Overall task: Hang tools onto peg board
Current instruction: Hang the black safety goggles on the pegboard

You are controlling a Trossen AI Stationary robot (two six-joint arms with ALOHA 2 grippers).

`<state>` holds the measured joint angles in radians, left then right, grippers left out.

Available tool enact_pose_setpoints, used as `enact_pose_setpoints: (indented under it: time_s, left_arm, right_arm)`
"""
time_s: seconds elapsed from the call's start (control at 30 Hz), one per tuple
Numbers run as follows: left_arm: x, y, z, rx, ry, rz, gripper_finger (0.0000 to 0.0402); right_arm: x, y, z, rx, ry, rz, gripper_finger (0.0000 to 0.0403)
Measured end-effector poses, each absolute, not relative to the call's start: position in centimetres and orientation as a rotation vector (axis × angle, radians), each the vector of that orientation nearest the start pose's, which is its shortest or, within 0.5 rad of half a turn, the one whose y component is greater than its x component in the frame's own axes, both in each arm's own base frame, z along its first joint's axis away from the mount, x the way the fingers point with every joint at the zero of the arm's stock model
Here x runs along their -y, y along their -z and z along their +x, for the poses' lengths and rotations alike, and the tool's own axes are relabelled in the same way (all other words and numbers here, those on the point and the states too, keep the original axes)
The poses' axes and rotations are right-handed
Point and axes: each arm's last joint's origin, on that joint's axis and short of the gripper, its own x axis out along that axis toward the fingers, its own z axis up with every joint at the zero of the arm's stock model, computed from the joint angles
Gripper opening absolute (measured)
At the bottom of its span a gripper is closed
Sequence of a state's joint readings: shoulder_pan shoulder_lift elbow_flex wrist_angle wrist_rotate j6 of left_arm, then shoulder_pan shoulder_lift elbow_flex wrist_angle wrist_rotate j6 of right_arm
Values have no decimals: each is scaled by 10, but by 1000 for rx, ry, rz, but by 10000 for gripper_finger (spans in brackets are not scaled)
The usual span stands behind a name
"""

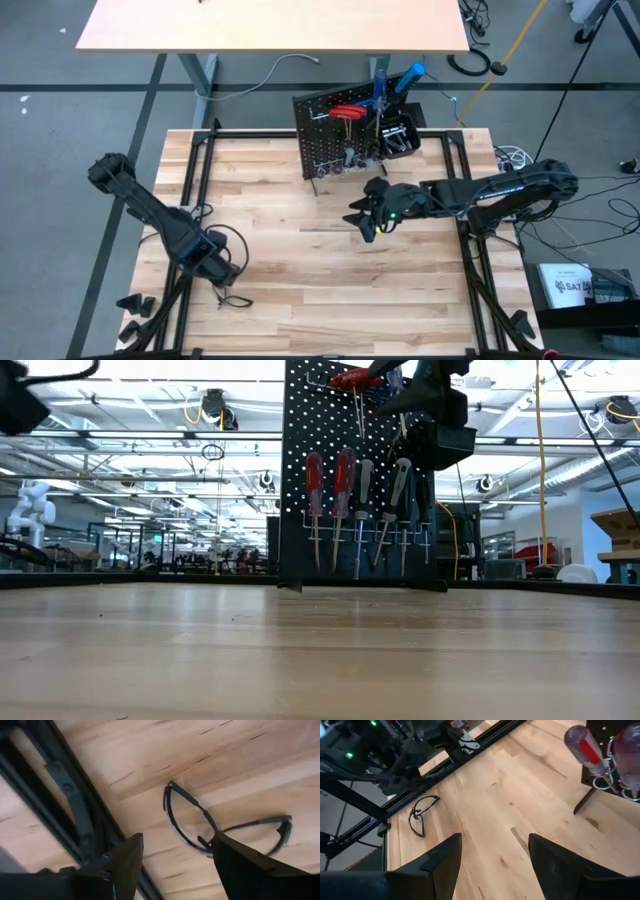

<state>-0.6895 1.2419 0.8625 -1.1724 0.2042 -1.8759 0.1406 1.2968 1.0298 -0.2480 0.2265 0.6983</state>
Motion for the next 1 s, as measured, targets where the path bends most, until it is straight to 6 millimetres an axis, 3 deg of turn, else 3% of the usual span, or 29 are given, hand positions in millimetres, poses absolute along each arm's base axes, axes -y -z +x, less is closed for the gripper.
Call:
enact_pose_setpoints:
  time_s: [0.27,0.6,1.0]
  left_arm:
    - [127,-185,133,-1507,-923,-1104,235]
    - [132,-162,122,-1534,-914,-1098,235]
    - [149,-138,127,-1598,-910,-1040,220]
  right_arm:
    - [-34,-300,286,-470,231,594,219]
    - [-35,-301,286,-474,217,622,219]
    - [-35,-300,286,-473,222,627,219]
